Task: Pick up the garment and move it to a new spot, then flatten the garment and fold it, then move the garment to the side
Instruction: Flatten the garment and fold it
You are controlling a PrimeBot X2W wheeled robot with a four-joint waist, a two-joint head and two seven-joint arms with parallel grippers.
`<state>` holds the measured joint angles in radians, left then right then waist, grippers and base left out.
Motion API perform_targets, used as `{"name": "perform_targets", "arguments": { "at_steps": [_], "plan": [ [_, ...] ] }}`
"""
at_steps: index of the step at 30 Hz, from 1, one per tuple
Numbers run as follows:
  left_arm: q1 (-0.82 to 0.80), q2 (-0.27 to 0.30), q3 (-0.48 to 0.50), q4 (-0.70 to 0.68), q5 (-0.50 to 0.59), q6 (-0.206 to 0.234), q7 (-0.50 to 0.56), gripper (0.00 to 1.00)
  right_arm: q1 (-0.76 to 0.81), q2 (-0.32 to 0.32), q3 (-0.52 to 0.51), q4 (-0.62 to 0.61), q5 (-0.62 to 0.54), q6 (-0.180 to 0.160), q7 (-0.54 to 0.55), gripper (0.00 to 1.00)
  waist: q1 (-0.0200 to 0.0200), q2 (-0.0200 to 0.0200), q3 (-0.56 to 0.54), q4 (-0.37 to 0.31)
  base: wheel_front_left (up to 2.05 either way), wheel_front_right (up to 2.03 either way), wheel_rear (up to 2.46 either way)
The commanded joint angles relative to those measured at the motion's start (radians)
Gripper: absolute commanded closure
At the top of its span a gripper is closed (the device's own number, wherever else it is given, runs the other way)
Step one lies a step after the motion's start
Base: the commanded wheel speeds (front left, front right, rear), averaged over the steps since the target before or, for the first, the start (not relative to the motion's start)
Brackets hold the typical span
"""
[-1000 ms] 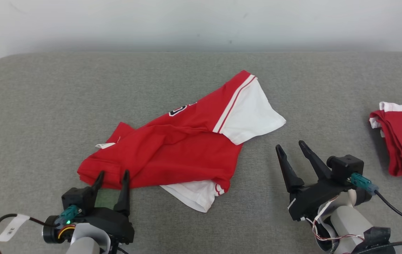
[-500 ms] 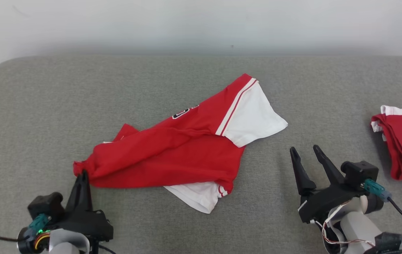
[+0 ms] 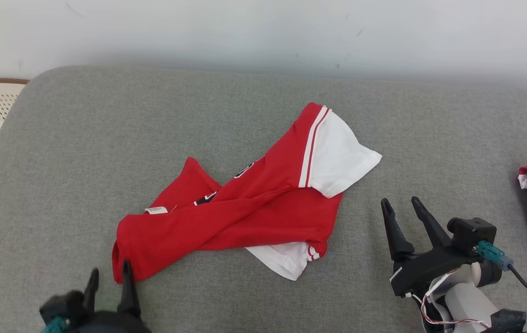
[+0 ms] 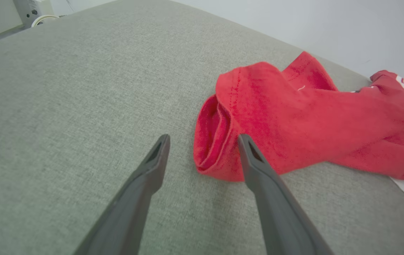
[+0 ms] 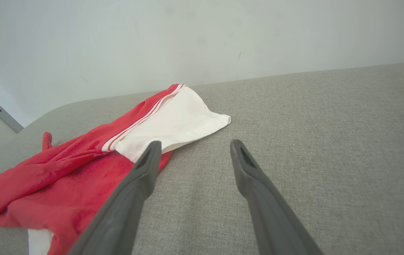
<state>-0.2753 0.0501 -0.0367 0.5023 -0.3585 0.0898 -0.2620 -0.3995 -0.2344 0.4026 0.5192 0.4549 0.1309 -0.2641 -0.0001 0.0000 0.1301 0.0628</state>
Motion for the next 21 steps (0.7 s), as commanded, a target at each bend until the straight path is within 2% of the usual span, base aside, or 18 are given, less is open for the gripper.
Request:
{"name": "perform_targets", "arguments": {
  "at_steps": [1,5,10,17,19,21],
  "plan": [
    [-0.027,0.001,0.014,-0.026,0.026,0.003,-0.004,0.0,-0.006,-0.002,0.002,-0.003,-0.01,0.0,0.0,0.0,0.0001,0.0,0.006,-0.002,0.0,0.0,0.0],
    [-0.082,0.001,0.045,-0.043,0.073,-0.026,-0.004,0.0,-0.019,-0.001,0.006,-0.008,-0.013,0.0,0.0,0.0,0.0001,0.0,0.022,-0.015,0.0,0.0,0.0],
    [-0.178,0.015,0.074,0.081,0.12,-0.075,-0.004,0.0,-0.033,0.0,0.014,-0.008,-0.009,0.0,0.0,0.0,0.0001,0.0,0.048,-0.045,0.0,0.0,0.0],
    [-0.232,0.019,0.123,0.193,0.143,-0.105,-0.004,0.0,-0.036,-0.006,0.003,-0.01,-0.006,0.0,0.0,0.0,0.0001,0.0,0.064,-0.069,0.0,0.0,0.0],
    [-0.229,0.015,0.126,0.215,0.146,-0.114,-0.004,0.16,-0.037,-0.007,-0.001,-0.011,-0.004,0.0,0.0,0.0,0.0001,0.0,0.064,-0.068,0.0,0.0,0.0],
    [-0.231,0.013,0.126,0.23,0.145,-0.122,-0.004,0.19,-0.039,-0.007,-0.002,-0.01,-0.006,0.0,0.0,0.0,0.0001,0.0,0.065,-0.067,0.0,0.0,0.0]
  ]
}}
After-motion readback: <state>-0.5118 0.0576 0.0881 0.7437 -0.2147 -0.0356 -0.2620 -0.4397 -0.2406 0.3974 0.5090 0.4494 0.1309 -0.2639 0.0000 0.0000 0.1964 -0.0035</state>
